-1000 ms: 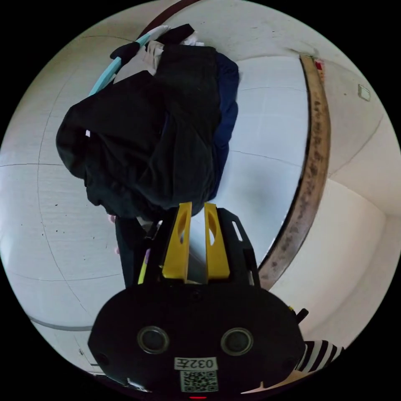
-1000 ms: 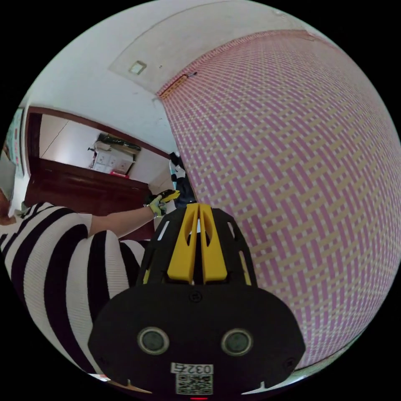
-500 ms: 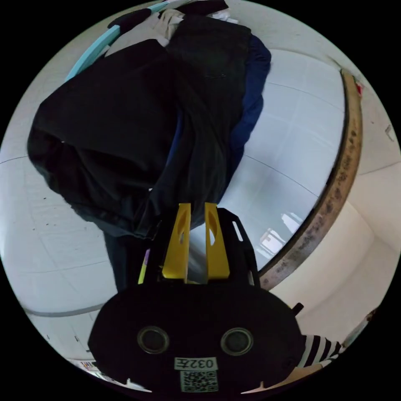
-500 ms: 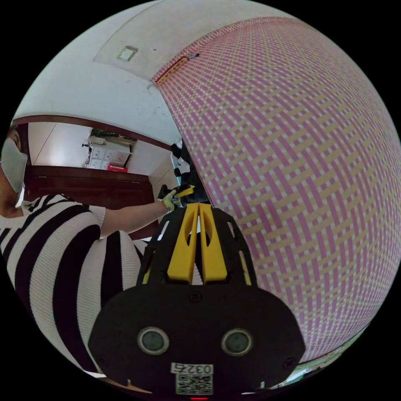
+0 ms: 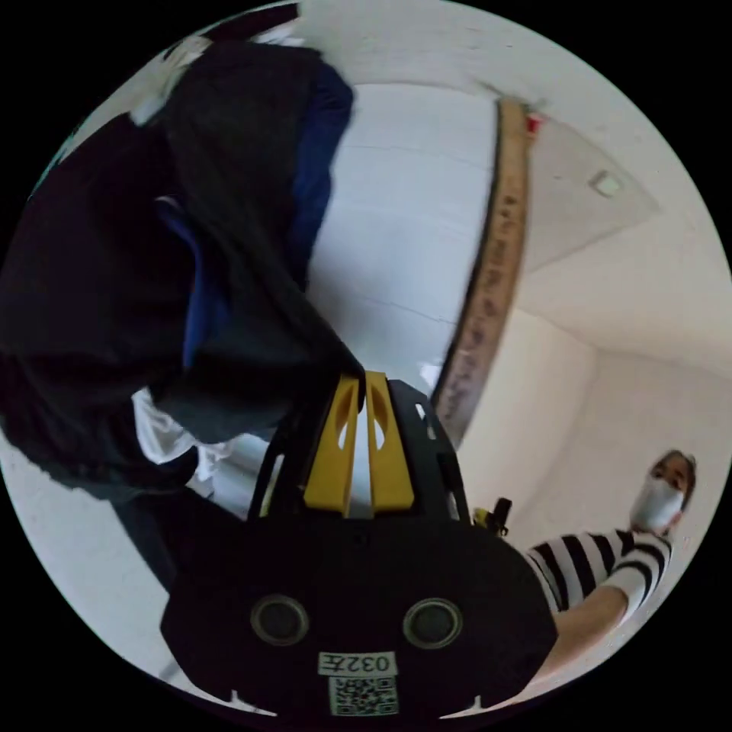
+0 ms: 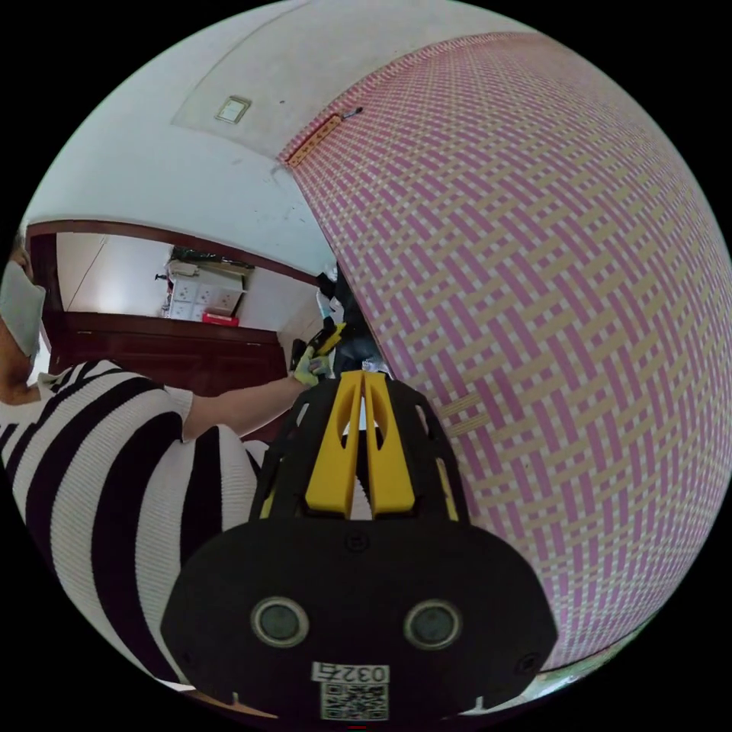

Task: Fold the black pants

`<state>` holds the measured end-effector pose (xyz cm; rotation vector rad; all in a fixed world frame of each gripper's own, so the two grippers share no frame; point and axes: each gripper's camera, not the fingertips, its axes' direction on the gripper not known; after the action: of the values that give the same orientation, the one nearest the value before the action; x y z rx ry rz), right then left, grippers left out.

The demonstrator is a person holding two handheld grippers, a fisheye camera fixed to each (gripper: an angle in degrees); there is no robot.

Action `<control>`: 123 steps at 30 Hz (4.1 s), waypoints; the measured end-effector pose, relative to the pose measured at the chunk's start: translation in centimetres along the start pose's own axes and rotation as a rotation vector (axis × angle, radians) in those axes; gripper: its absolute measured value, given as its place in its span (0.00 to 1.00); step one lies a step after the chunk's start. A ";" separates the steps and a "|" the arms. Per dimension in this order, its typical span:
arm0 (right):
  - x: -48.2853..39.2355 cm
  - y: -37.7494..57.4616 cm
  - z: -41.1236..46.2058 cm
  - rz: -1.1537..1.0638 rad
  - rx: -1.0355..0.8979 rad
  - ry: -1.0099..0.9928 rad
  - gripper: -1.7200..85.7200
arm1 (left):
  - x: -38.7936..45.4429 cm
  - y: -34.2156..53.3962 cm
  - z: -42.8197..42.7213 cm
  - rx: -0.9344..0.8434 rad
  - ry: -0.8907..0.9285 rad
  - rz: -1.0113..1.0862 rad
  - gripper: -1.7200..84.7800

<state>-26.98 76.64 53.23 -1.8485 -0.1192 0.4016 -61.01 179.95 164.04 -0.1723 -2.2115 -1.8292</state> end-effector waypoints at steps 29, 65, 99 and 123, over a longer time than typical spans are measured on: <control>21.9 33.9 -12.6 0.050 0.776 -0.085 0.01 | 47.6 57.3 10.6 -0.530 1.048 0.952 0.01; 34.8 44.5 -10.5 0.444 0.879 -0.042 0.01 | 6.3 32.9 26.2 -0.293 0.019 0.319 0.06; 44.0 29.4 -12.9 0.146 0.447 -0.136 0.01 | -0.9 46.4 45.9 -0.469 -0.839 0.408 0.03; 45.0 36.9 -14.2 0.332 0.882 -0.091 0.01 | 26.7 45.6 31.6 -0.856 0.722 0.516 0.01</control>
<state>15.41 64.82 12.57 -0.9726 0.2736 0.6437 -78.85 217.76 209.25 -0.1756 -0.7500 -1.9594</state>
